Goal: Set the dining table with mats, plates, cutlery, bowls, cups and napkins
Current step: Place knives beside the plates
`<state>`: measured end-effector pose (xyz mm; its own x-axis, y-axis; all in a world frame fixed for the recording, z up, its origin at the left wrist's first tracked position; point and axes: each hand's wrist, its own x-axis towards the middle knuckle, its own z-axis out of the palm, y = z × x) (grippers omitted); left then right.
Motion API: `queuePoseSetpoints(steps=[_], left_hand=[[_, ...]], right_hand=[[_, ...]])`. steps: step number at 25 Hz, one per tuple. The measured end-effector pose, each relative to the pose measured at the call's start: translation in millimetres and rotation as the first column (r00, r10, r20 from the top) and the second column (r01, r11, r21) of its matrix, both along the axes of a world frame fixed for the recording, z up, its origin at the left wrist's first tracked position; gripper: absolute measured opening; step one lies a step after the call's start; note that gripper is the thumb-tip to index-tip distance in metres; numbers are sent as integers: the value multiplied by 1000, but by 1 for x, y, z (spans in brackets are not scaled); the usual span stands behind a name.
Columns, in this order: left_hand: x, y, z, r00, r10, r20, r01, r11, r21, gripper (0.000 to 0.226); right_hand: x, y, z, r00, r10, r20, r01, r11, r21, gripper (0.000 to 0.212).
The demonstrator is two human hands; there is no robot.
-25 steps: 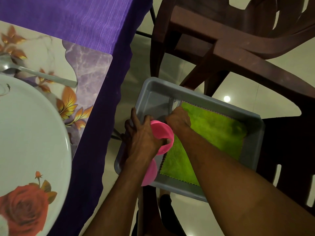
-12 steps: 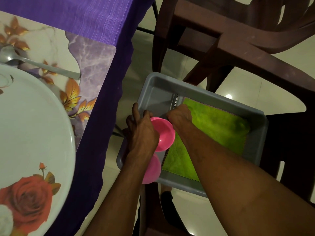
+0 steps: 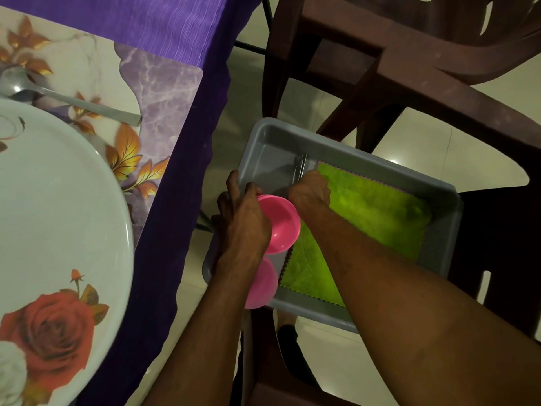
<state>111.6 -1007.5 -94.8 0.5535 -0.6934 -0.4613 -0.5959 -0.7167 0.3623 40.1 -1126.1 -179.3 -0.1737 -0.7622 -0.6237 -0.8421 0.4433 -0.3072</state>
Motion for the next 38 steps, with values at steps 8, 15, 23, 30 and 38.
queuePoseSetpoints(steps=[8,15,23,30,38], left_hand=[[12,5,-3,1000,9,28,-7,999,-49,47],[12,5,-6,999,0,42,2,999,-39,47],[14,6,-10,1000,-2,16,2,999,-34,36],[21,7,-6,998,-1,-57,-1,999,-49,33],[-27,8,115,671,-40,-740,-269,917,-294,38]], right_hand=[[1,8,2,999,-12,-37,12,1000,-26,28],[-6,12,-8,998,38,52,-38,999,-3,33],[-42,23,5,956,156,249,-125,983,-134,20],[-93,44,79,796,-61,603,183,973,-143,9],[-90,55,197,484,-172,858,189,978,89,15]])
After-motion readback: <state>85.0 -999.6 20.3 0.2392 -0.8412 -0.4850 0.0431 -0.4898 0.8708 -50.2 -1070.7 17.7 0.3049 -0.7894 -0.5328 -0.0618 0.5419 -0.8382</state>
